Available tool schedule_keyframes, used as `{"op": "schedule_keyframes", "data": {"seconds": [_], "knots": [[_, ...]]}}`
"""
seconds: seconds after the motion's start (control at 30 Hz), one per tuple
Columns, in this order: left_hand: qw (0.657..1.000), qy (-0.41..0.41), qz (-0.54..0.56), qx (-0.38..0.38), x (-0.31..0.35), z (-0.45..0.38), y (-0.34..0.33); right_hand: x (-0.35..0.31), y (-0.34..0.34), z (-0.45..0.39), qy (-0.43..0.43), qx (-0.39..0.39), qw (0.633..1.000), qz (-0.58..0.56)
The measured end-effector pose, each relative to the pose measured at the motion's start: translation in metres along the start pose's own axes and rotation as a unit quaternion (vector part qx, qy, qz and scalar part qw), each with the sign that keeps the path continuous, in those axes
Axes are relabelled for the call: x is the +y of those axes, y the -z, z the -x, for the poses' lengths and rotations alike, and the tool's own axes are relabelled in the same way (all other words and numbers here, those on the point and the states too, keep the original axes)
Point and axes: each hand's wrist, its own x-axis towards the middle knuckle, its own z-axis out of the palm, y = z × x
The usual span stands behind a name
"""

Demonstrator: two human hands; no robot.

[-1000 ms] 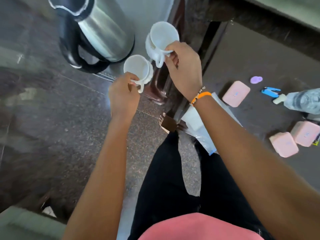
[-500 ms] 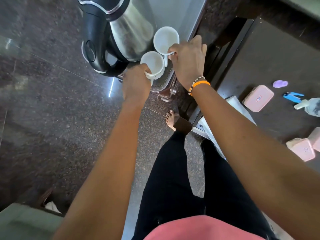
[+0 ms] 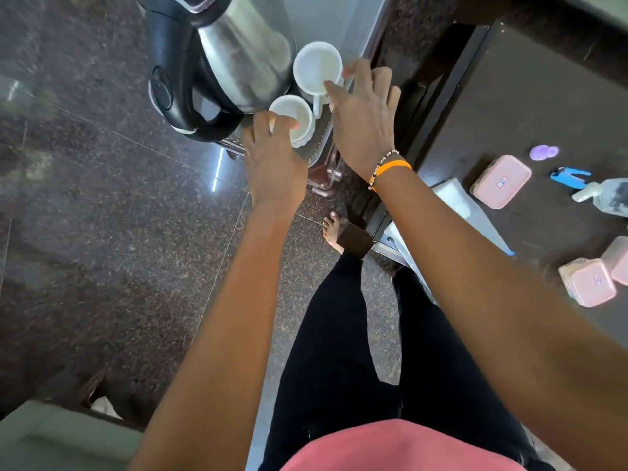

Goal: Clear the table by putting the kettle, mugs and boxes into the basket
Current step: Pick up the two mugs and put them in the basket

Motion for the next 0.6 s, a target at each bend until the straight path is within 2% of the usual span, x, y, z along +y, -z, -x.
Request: {"op": "schedule_keyframes", "data": {"seconds": [0.1,0.27,0.47,0.6], "knots": [[0.997,-0.026,0.073,0.007,0.017,0.016,-0.002,0.011,0.007,0.022,-0.008,0.018,0.997,-0.072],[0.98,-0.088,0.17,-0.062,0.059,0.051,-0.027,0.061,0.013,0.077,-0.046,0.031,0.986,-0.155],[0.958,-0.113,0.179,-0.193,0.115,0.093,-0.09,0.156,0.012,0.147,-0.165,0.038,0.968,-0.185],[0.943,-0.125,0.094,-0.293,0.145,0.104,-0.135,0.217,0.004,0.183,-0.248,0.026,0.95,-0.188]]}}
